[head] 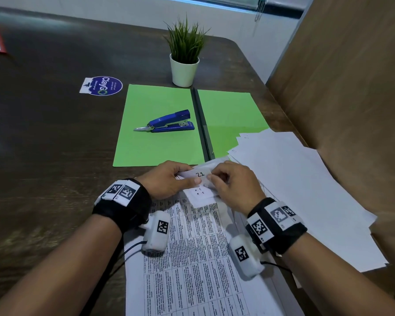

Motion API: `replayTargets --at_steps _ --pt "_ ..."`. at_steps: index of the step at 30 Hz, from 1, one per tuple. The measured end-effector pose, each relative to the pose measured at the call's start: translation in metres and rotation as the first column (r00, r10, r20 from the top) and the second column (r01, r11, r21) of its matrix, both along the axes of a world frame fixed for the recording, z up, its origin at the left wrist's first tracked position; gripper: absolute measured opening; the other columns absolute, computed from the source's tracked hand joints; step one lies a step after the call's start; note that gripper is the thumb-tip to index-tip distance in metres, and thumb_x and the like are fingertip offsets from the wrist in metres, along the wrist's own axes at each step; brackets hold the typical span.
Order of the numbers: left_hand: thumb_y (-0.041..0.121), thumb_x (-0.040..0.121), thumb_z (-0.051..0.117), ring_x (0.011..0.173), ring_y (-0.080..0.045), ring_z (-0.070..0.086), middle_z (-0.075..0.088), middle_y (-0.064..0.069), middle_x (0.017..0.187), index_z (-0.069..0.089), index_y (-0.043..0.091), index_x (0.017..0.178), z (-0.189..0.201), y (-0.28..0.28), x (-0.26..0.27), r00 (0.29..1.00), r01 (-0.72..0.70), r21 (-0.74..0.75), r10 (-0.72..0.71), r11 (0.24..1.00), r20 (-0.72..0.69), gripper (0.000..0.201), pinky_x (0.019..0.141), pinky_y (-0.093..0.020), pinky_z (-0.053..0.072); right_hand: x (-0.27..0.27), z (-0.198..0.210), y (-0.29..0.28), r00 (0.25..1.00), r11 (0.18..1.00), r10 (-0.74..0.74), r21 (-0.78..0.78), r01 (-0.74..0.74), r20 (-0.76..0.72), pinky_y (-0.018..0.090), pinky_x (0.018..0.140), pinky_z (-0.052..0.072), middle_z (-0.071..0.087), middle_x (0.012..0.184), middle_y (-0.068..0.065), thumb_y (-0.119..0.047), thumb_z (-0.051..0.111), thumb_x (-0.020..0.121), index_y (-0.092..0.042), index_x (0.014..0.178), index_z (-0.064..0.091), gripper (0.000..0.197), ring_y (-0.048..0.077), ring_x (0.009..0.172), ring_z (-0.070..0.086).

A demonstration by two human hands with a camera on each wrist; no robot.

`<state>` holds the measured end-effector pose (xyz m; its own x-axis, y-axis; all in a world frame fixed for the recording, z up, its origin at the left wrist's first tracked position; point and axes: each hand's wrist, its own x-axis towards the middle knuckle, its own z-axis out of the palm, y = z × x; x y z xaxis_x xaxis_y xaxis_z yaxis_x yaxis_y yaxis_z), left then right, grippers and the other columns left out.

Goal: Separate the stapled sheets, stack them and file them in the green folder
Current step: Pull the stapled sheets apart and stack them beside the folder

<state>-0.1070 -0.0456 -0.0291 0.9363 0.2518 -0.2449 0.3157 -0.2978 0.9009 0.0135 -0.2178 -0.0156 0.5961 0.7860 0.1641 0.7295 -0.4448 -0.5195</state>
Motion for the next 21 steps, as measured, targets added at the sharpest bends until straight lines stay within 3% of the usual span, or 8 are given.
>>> replayTargets --at_steps 3,6,7,10,12,16,19,21 --pt "0.035 0.094 0.068 0.081 -0.009 0.073 0.078 0.010 0.093 0.073 0.029 0.101 -0.002 0.002 0.001 1.000 0.007 0.051 -0.007 0.999 -0.001 0.011 0.072 -0.027 0.057 0.000 0.001 -0.001 0.995 0.996 -0.053 0.066 0.059 -0.082 0.031 0.064 0.051 0.059 0.068 -0.010 -0.025 0.073 0.086 -0.024 0.076 0.058 0.018 0.009 0.065 0.056" --pt "0.036 0.096 0.065 0.072 -0.007 0.069 0.077 0.010 0.086 0.073 0.028 0.098 -0.003 0.002 0.001 1.000 -0.016 0.034 0.017 0.999 -0.012 0.011 0.065 -0.025 0.052 -0.001 0.003 -0.009 0.987 0.995 0.068 0.087 -0.056 -0.143 0.040 0.070 0.054 0.063 0.076 -0.007 -0.025 0.074 0.080 -0.023 0.076 0.061 0.013 0.013 0.072 0.059" --pt "0.036 0.096 0.065 0.072 -0.009 0.069 0.078 0.008 0.086 0.073 0.027 0.097 -0.005 0.002 0.001 1.000 -0.017 0.029 0.017 0.999 -0.011 0.012 0.066 -0.027 0.052 -0.002 0.003 -0.013 0.978 0.990 0.131 0.071 -0.121 -0.162 0.043 0.074 0.054 0.064 0.084 -0.008 -0.028 0.072 0.078 -0.025 0.080 0.065 0.008 0.014 0.080 0.060" --pt "0.037 0.096 0.064 0.076 -0.013 0.070 0.078 0.005 0.090 0.073 0.025 0.099 -0.006 0.002 0.001 1.000 -0.024 0.007 0.024 1.000 -0.013 0.015 0.074 -0.033 0.055 -0.002 0.003 -0.024 0.955 0.968 0.239 -0.033 -0.249 -0.172 0.043 0.092 0.052 0.062 0.106 -0.016 -0.031 0.067 0.075 -0.028 0.102 0.070 0.028 0.013 0.105 0.056" --pt "0.036 0.097 0.063 0.073 -0.010 0.069 0.078 0.005 0.088 0.073 0.025 0.099 -0.006 0.001 0.001 0.999 -0.029 -0.008 0.029 1.000 -0.015 0.015 0.072 -0.030 0.053 -0.002 0.004 -0.024 0.959 0.959 0.259 -0.088 -0.270 -0.114 0.042 0.096 0.049 0.061 0.109 -0.014 -0.027 0.068 0.077 -0.024 0.111 0.071 0.034 0.014 0.107 0.054" --pt "0.033 0.100 0.058 0.069 -0.006 0.065 0.077 0.004 0.084 0.076 0.022 0.098 -0.003 0.001 0.002 1.000 -0.019 -0.003 0.019 1.000 -0.007 0.021 0.070 -0.024 0.049 -0.001 0.003 -0.017 0.962 0.959 0.274 -0.066 -0.274 -0.017 0.039 0.080 0.050 0.067 0.093 -0.011 -0.033 0.060 0.089 -0.024 0.106 0.076 0.025 0.014 0.088 0.055" --pt "0.034 0.099 0.060 0.072 -0.014 0.057 0.073 -0.019 0.092 0.077 0.013 0.089 -0.001 0.008 0.003 0.999 -0.021 0.030 0.022 0.999 -0.031 0.029 0.073 -0.031 0.043 -0.005 0.005 -0.015 0.967 0.972 0.237 -0.012 -0.237 0.089 0.037 0.065 0.049 0.063 0.074 -0.007 -0.033 0.065 0.090 -0.020 0.085 0.077 0.018 0.014 0.070 0.053" --pt "0.036 0.095 0.066 0.072 -0.018 0.053 0.072 -0.022 0.089 0.079 0.016 0.081 0.001 0.016 0.003 0.998 -0.041 0.044 0.043 0.998 -0.053 0.027 0.072 -0.033 0.041 -0.009 0.007 -0.015 0.971 0.977 0.204 0.041 -0.211 0.128 0.035 0.060 0.048 0.061 0.068 -0.006 -0.031 0.071 0.088 -0.017 0.074 0.073 0.020 0.013 0.064 0.052"
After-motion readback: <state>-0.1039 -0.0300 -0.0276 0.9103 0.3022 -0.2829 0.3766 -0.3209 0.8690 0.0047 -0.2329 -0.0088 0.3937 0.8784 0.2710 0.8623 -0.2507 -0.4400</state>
